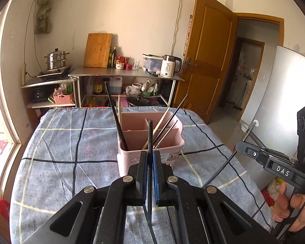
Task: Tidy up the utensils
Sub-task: 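Lift the black chopstick into the pink basket with the left tool while the right tool carries its own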
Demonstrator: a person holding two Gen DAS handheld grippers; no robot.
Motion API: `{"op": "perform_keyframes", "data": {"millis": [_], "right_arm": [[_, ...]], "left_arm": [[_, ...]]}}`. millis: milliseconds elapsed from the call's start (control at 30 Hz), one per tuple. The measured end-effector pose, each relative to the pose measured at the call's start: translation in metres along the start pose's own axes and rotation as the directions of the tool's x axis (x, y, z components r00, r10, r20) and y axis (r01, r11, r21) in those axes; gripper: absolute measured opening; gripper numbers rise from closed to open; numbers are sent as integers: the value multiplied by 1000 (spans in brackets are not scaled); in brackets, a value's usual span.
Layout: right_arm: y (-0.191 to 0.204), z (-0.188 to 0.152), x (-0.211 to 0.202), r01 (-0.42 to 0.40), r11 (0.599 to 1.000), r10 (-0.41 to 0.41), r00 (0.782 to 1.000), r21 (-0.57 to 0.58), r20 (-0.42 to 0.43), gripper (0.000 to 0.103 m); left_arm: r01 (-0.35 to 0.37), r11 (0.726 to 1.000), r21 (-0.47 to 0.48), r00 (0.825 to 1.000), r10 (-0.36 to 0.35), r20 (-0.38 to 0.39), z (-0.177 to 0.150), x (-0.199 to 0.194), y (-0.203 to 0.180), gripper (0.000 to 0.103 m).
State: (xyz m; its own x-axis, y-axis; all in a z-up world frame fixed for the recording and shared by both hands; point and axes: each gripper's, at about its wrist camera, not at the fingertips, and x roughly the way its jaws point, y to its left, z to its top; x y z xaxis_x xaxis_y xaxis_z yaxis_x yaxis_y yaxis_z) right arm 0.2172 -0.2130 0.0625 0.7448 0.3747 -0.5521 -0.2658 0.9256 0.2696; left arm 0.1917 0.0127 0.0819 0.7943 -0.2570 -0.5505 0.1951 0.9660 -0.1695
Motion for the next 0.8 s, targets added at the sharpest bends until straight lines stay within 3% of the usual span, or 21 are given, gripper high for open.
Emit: {"op": "perform_keyframes", "data": {"millis": [800], "right_arm": [[7,-2,-27,-30,999,31,999,-24,13,5]], "left_arm": [[27,998,-49,1000,-27,-13,2,-31,9,4]]}}
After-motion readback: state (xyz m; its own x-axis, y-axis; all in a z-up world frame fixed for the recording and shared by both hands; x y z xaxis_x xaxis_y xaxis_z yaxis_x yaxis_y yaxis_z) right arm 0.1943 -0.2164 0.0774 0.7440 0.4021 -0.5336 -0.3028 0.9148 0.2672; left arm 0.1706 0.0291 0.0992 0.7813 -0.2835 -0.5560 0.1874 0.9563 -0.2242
